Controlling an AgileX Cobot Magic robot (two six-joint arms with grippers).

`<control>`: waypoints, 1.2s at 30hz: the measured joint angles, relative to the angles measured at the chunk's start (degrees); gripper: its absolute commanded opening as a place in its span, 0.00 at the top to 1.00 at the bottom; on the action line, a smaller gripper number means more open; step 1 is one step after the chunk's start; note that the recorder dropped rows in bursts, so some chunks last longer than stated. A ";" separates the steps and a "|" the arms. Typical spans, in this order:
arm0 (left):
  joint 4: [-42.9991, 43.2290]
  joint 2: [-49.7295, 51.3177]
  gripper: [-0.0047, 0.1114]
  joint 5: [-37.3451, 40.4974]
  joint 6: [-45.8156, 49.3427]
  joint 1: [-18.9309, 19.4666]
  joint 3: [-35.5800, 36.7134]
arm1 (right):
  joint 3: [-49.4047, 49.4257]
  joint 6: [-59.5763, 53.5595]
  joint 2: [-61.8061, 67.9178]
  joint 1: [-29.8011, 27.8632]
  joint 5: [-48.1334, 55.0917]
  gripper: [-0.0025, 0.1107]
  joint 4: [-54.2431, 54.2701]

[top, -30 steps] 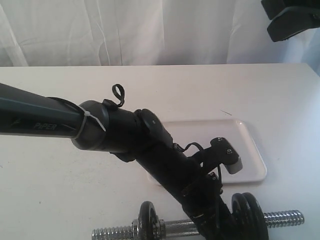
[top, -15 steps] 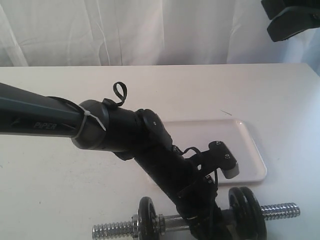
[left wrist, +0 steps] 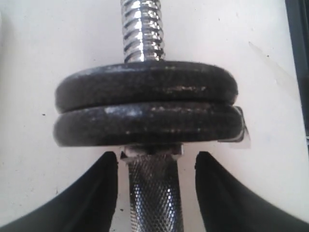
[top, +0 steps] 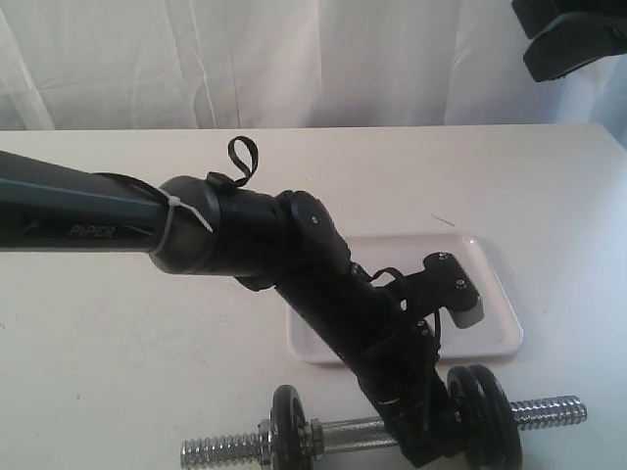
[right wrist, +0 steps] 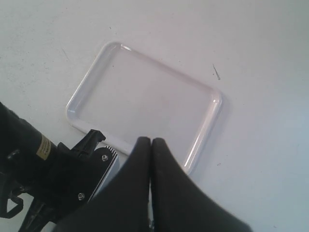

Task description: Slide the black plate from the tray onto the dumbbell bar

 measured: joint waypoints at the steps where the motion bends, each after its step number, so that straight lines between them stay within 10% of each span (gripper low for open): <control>1: 0.41 0.05 0.49 0.10 -0.25 0.00 -0.23 | 0.00 0.00 0.00 0.00 0.00 0.98 0.00; 21: 7.89 -7.12 0.51 1.28 -5.03 0.00 -0.31 | 0.00 0.00 0.00 0.00 0.00 0.98 0.00; 29: 19.06 -9.56 0.96 1.05 -16.57 0.73 -0.31 | 3.86 0.00 -5.10 0.00 -0.38 0.98 0.00; 36: 22.22 -12.22 0.96 1.01 -22.86 3.02 -0.31 | 20.86 1.00 -18.08 0.00 -7.58 0.98 0.00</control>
